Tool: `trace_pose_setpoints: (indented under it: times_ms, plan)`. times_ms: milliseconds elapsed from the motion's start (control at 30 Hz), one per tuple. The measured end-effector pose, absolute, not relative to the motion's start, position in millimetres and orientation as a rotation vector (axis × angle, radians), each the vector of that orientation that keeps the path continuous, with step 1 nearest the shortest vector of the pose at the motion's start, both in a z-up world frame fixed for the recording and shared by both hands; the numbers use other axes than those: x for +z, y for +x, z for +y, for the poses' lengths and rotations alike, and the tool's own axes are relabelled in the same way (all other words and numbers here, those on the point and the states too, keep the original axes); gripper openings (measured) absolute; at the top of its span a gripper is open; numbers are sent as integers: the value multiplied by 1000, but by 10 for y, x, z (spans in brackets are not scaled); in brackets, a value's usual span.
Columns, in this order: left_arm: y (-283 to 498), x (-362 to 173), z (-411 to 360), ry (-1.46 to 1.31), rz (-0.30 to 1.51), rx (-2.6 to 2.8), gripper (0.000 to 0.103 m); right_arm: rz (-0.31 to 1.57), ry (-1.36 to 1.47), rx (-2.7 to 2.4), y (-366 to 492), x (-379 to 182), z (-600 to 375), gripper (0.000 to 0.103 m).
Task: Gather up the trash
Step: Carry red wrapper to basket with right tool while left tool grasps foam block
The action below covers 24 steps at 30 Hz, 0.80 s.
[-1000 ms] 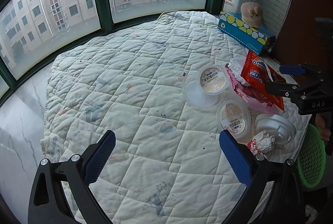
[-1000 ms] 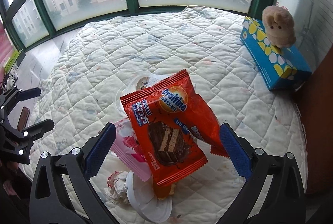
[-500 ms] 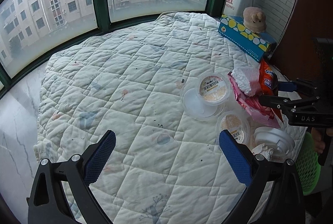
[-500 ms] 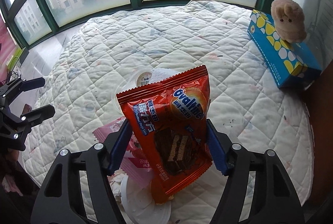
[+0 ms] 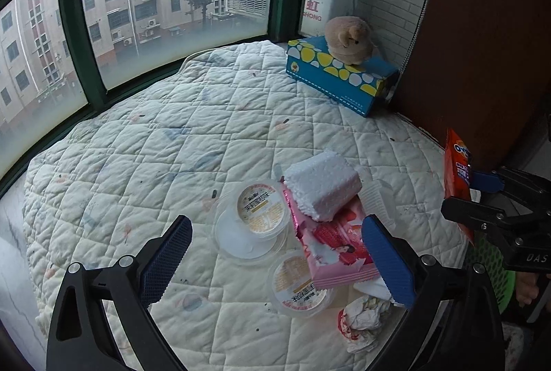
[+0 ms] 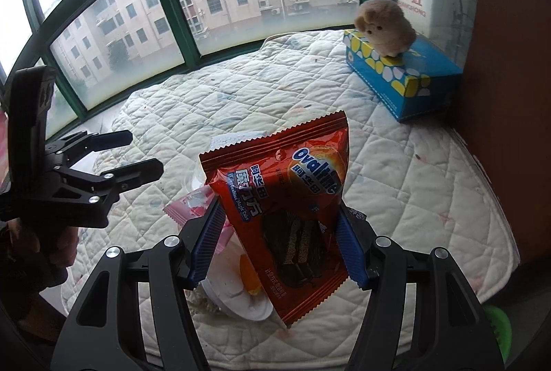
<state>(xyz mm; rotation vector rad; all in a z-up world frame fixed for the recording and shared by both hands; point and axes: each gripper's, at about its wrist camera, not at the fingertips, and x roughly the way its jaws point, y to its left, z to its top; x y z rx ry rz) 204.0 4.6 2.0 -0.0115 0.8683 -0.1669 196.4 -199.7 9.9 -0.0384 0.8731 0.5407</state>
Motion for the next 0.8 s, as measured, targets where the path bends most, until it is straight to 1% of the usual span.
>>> trace_pose_setpoints:
  times_ms: [333,633,667,733,800]
  plan:
    - [2479,-216,-305,160,926,-311,96,886,22,366,1424,-29,-2665,62]
    - [2677,-381,-373,267,930,-358,95,952,122,146,936,-361,-3427,63]
    - [2685,-387,-385,273,926,-363,94,960,134,121,897,-402,-3502,63]
    - [2703,-403,-409,277,931,-376,81,975,166,75,828,-483,-3665,63]
    - [2713,-420,-416,268,942,-389,77,987,204,27,736,-556,-3826,64]
